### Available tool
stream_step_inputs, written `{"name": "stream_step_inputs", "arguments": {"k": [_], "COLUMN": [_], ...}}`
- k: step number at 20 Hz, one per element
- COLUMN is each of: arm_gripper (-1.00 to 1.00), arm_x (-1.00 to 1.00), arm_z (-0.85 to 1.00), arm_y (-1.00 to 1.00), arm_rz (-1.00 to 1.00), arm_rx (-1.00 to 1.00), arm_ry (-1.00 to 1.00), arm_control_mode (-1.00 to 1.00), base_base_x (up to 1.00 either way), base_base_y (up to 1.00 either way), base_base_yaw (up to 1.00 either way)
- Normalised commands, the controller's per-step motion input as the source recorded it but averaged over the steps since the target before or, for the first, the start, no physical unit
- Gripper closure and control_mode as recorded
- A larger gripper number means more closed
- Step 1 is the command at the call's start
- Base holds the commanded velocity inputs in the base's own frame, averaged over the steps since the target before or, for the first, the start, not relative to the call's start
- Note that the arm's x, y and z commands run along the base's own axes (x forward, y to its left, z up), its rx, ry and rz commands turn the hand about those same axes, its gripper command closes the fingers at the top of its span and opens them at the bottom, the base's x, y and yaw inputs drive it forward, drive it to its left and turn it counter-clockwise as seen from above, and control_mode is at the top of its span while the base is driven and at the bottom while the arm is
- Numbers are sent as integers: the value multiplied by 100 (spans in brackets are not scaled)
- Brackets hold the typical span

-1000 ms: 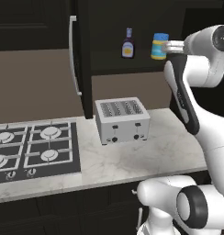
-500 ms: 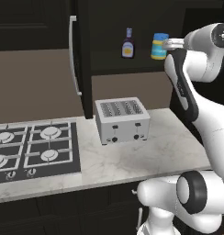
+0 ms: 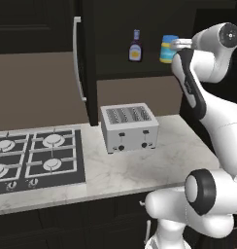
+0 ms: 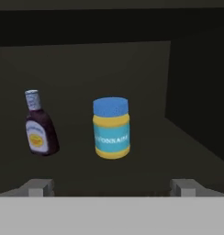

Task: Take 2 condiments from the cabinet and move them on the counter near the stove.Make sure the condiments are lined up with each other, next to each other.

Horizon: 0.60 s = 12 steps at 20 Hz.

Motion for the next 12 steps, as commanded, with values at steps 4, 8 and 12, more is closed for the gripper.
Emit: {"name": "stream_step_inputs", "arguments": {"k": [4,8,12], "arm_gripper": [-100,-100,-100], "arm_x": [19,24,23], "arm_z": [0,0,0], "arm_y": [-1,0,0], "arm_rz": [0,0,0], "arm_rx": [0,0,0], "arm_ry": [0,1,0], "arm_control_mode": [-100,-100,-100], "base_base_x": [0,0,0], "base_base_y": [0,0,0], "base_base_yaw": [0,0,0]}}
